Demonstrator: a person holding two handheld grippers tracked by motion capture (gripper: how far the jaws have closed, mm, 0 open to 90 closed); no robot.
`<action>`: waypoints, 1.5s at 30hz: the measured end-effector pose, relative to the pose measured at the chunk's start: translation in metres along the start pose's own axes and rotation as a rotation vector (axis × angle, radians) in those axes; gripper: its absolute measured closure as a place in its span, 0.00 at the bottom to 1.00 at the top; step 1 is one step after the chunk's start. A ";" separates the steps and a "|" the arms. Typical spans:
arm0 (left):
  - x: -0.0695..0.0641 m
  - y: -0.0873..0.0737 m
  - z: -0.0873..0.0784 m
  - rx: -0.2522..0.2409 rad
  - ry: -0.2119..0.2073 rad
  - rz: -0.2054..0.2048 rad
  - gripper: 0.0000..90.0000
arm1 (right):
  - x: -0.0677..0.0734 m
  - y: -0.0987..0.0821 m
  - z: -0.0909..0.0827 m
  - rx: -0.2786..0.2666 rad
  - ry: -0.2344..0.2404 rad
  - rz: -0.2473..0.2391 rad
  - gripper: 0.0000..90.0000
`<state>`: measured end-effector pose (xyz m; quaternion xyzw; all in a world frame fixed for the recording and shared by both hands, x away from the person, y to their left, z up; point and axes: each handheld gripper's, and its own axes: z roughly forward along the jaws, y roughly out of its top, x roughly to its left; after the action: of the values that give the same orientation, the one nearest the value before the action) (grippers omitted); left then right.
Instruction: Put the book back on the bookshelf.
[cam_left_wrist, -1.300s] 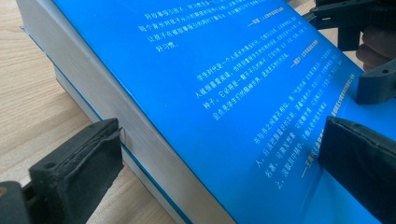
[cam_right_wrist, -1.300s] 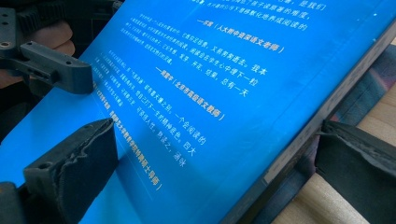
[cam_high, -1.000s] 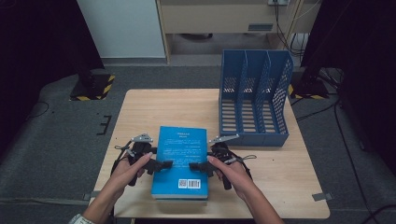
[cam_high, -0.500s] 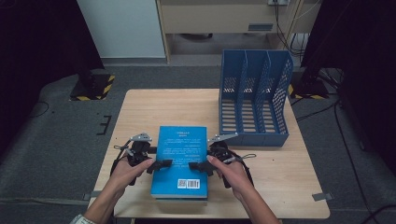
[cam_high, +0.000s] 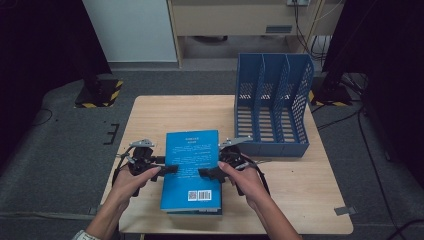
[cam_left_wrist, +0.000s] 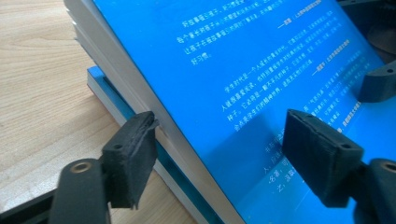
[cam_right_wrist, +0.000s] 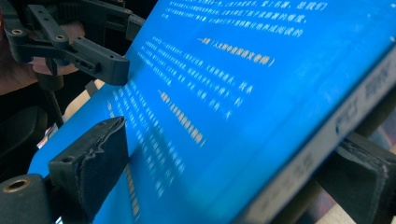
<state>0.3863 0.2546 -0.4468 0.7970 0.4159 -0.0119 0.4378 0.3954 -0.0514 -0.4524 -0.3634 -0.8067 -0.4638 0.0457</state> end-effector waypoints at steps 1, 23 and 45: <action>0.000 0.001 -0.001 -0.003 0.000 0.000 0.33 | 0.000 0.002 0.001 0.000 -0.002 -0.003 0.09; 0.000 0.024 -0.016 -0.034 0.108 0.025 0.49 | 0.006 0.034 0.005 0.017 -0.081 -0.112 0.10; -0.004 0.039 -0.019 -0.046 0.152 0.077 0.64 | 0.010 0.059 -0.004 -0.046 -0.105 -0.125 0.34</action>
<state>0.4032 0.2545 -0.4072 0.8009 0.4171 0.0751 0.4231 0.4240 -0.0309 -0.4034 -0.3369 -0.8182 -0.4647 -0.0340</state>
